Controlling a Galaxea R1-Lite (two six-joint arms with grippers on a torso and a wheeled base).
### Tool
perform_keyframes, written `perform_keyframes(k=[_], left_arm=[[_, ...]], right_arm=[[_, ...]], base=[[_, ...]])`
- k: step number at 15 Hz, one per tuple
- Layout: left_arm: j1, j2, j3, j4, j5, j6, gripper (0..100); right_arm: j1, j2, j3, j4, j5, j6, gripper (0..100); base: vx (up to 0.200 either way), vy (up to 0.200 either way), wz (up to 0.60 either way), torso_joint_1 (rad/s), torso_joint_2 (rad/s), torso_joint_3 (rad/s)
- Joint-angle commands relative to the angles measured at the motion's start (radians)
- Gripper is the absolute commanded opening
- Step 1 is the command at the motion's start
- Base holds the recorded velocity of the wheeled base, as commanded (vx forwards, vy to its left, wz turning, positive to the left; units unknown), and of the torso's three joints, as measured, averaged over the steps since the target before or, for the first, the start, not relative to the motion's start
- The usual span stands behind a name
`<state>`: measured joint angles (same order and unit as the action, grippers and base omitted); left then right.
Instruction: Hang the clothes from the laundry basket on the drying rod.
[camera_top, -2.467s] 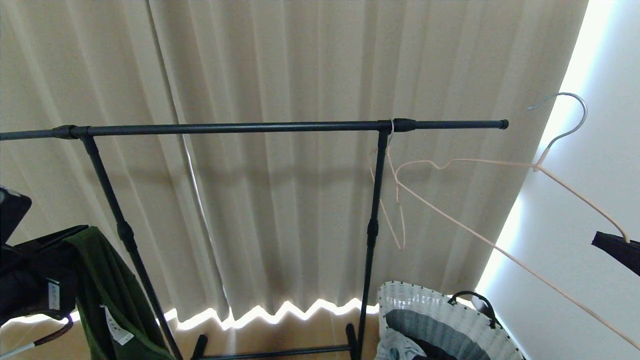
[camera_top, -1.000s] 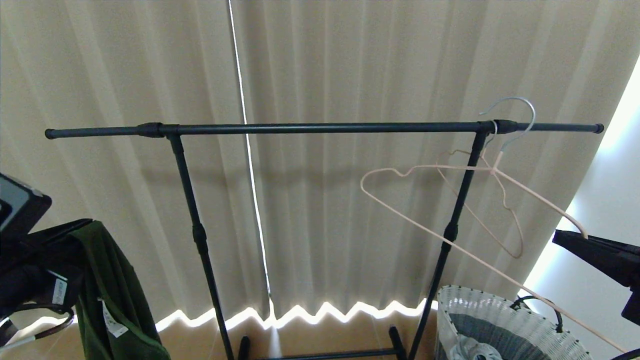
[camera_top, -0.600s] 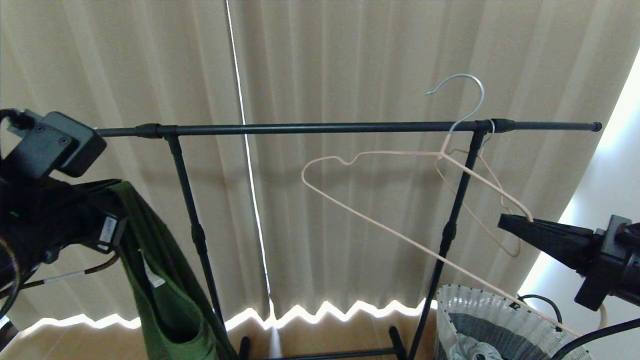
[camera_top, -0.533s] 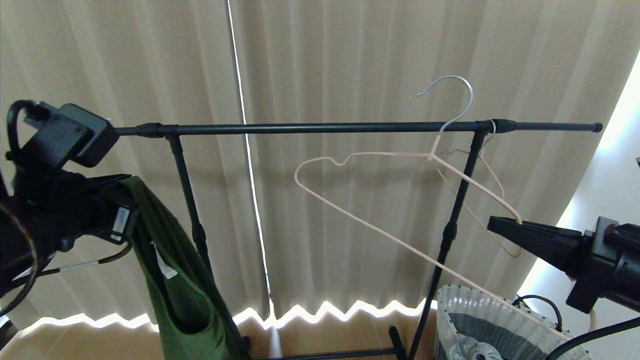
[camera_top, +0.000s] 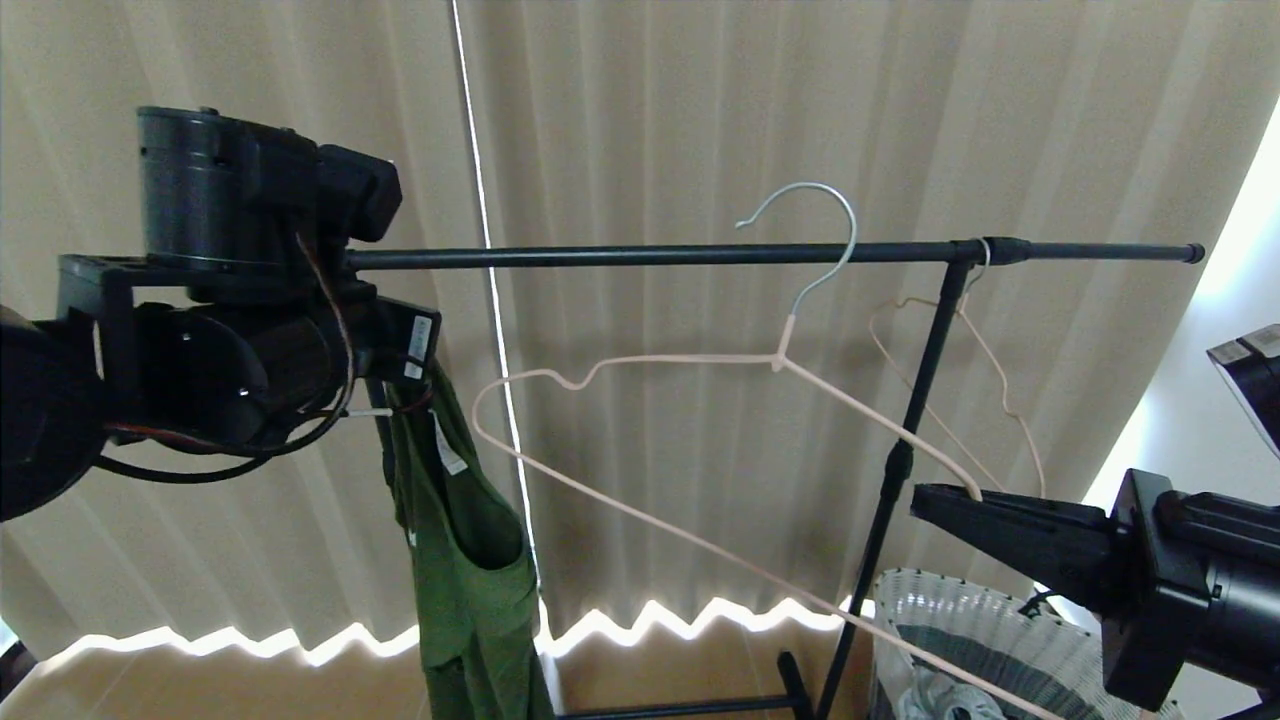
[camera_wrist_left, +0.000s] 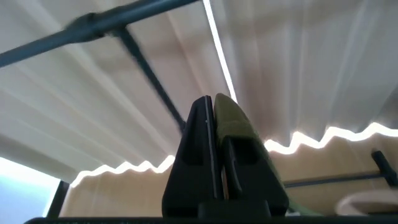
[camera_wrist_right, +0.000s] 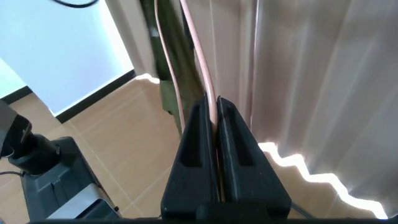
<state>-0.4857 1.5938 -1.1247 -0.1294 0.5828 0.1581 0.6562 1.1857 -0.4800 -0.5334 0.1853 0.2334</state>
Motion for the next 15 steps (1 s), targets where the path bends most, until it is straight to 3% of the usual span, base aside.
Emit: perform_keyframes(k=[1, 5, 11, 15], left_arm=[[-0.022, 0.054, -0.021, -0.001, 0.003, -0.011, 0], [-0.024, 0.055, -0.023, -0.003, 0.012, -0.015, 0], [-0.031, 0.060, -0.021, -0.007, 0.048, -0.015, 0], [-0.033, 0.054, -0.020, -0.006, 0.062, -0.015, 0]], right_arm=[[0.005, 0.029, -0.002, -0.020, 0.002, 0.000, 0], [0.036, 0.091, -0.006, -0.108, 0.002, -0.003, 0], [0.042, 0.178, -0.061, -0.117, -0.001, -0.003, 0], [0.042, 0.273, -0.075, -0.254, -0.017, -0.008, 0]], base=[[0.000, 0.000, 0.00, 0.000, 0.00, 0.000], [0.000, 0.000, 0.00, 0.000, 0.00, 0.000], [0.000, 0.000, 0.00, 0.000, 0.00, 0.000], [0.000, 0.000, 0.00, 0.000, 0.00, 0.000]])
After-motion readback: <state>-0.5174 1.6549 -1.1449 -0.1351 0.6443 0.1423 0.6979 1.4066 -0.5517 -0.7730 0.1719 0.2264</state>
